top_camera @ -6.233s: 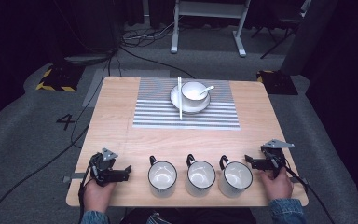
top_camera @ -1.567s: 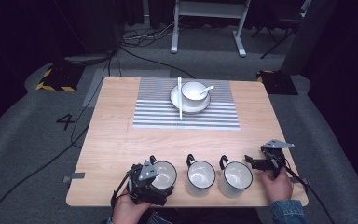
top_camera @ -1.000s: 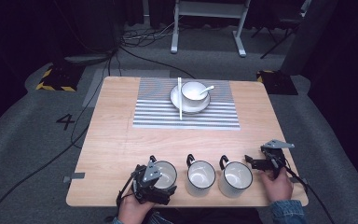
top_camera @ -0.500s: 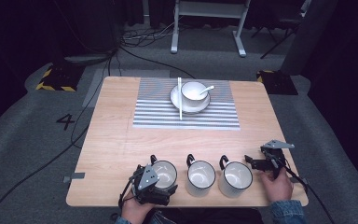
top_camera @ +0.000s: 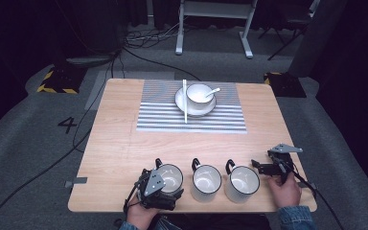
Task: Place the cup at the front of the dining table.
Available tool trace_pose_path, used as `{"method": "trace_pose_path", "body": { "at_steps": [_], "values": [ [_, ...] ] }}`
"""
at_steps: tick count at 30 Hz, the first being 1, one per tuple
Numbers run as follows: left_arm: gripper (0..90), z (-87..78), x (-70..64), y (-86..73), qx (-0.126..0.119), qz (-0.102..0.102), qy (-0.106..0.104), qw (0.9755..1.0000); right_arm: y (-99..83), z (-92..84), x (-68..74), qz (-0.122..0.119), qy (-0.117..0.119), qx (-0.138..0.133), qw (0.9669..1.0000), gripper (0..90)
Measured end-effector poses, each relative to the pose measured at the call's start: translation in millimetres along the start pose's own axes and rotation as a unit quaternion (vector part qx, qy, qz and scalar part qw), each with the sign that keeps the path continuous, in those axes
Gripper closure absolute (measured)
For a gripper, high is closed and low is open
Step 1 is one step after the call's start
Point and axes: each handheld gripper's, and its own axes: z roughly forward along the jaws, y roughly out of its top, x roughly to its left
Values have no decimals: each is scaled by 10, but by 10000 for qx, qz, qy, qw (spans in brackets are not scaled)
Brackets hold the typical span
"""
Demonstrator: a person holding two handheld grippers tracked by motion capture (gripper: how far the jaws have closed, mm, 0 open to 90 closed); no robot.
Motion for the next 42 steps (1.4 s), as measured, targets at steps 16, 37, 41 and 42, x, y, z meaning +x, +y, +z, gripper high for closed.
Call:
{"method": "trace_pose_path", "body": {
  "at_steps": [16, 37, 41, 42],
  "values": [
    [31, -15, -36, 85, 220, -123, -1, 9997, 0, 1, 0, -4, 1, 0, 10000, 121],
    [31, -199, 189, 484, -14, -594, -125, 9982, -2, -3, -2, -17, 39, 9, 10000, 118],
    [31, -230, 279, 555, -153, -564, 12, 9983, -2, -4, -4, -18, 97, -3, 10000, 117],
    [31, -236, 295, 576, -144, -571, 68, 9982, -3, -4, -7, -32, 102, -4, 9999, 117]
  ]
}}
